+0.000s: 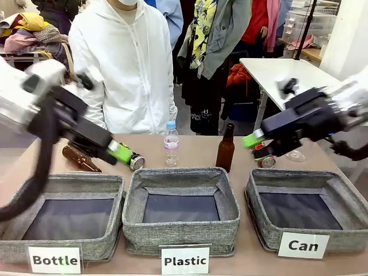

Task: Sort the can waste into the basket.
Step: Pick up the can waste from the table and place it in the right Fabric basket.

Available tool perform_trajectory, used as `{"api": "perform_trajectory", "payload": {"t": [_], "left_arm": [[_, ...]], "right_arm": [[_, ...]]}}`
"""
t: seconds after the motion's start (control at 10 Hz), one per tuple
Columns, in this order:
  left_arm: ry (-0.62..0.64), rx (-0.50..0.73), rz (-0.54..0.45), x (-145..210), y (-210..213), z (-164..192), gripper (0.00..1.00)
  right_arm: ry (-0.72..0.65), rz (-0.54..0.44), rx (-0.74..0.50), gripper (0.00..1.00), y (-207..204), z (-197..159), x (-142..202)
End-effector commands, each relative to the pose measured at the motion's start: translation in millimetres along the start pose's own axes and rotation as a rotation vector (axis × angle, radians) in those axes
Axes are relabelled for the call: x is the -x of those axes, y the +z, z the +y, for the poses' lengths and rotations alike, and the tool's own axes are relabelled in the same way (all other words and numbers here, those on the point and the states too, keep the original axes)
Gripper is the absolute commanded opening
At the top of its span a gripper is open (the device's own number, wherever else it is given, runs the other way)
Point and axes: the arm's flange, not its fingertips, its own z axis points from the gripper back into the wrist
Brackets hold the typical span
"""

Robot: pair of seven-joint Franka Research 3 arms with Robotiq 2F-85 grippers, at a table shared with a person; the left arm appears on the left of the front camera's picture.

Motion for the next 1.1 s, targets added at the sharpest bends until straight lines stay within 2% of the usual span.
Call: {"api": "perform_trajectory", "payload": {"t": [0.0,0.2,0.3,0.4,0.6,0.8,0.9,1.0], "left_arm": [[0.134,0.087,-0.114,25.1,58.9,39.9,1.0],[0.185,0.064,-0.299,65.1,121.8,64.3,1.0],[0.248,0.035,-0.352,87.6,137.7,76.9,1.0],[0.323,0.026,-0.46,115.6,154.5,96.8,1.0],[0.488,0.052,-0.638,168.4,180.3,127.8,1.0],[0.521,0.056,-0.787,180.7,175.9,116.6,1.0],[0.528,0.031,-0.833,166.9,159.8,99.6,1.0],[0.515,0.018,-0.838,152.7,153.6,91.8,1.0]], "right_arm": [[-0.115,-0.122,-0.052,1.0,46.7,-37.3,13.0],[-0.161,-0.291,-0.084,1.0,104.1,-57.9,42.7],[-0.18,-0.392,-0.103,1.0,130.0,-69.5,60.8],[-0.208,-0.482,-0.119,1.0,152.4,-81.0,78.2],[-0.296,-0.6,-0.09,1.0,180.6,-99.9,99.6],[-0.354,-0.666,-0.061,1.0,193.6,-107.8,110.6],[-0.357,-0.648,-0.038,1.0,190.7,-107.6,107.9],[-0.366,-0.635,-0.062,1.0,228.5,-114.6,93.5]]}}
